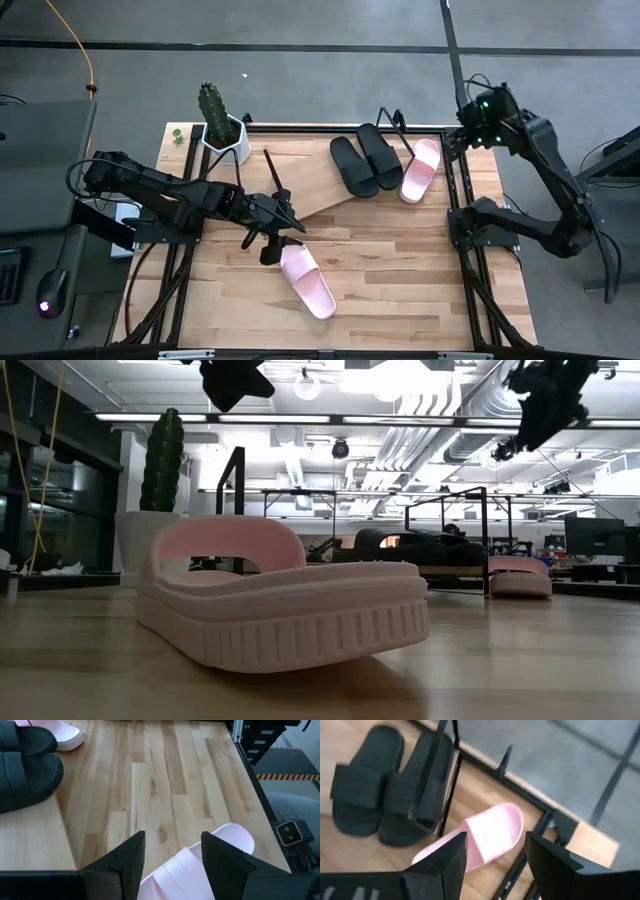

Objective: Pick and place slides into the shelf
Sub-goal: Put the top pink slide on the shelf

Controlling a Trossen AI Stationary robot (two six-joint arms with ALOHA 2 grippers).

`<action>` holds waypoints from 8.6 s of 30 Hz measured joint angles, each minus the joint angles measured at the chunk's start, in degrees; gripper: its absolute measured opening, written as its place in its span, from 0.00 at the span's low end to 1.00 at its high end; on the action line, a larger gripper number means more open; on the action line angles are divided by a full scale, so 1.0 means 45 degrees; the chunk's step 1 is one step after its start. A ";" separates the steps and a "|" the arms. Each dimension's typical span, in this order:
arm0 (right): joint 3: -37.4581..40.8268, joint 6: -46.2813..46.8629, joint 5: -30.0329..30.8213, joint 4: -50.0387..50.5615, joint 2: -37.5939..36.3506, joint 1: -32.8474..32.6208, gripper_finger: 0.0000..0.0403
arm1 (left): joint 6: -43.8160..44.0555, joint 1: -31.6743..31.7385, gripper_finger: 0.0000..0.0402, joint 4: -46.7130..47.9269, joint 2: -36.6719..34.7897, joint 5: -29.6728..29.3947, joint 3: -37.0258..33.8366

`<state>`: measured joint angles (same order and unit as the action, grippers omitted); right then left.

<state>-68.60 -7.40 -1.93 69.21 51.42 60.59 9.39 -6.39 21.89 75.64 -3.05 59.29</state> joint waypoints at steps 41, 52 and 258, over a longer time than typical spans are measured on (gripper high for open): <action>-0.1753 -0.0050 -0.2580 -0.2135 -0.0292 0.0804 0.40 | -0.0364 0.0000 0.44 -0.0548 0.0000 0.0005 0.0000; -0.1753 -0.0124 -0.2757 -0.2452 0.0402 -0.0821 0.40 | -0.0362 0.0000 0.44 -0.0554 0.0000 -0.0011 0.0000; 0.5605 0.2330 0.5080 -0.3166 0.1852 -0.7644 0.40 | -0.1127 0.0000 0.44 -0.0189 0.0000 -0.0146 -0.0001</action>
<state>-43.38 3.08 20.93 54.96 59.76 26.19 4.32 -6.39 21.04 75.64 -3.70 59.28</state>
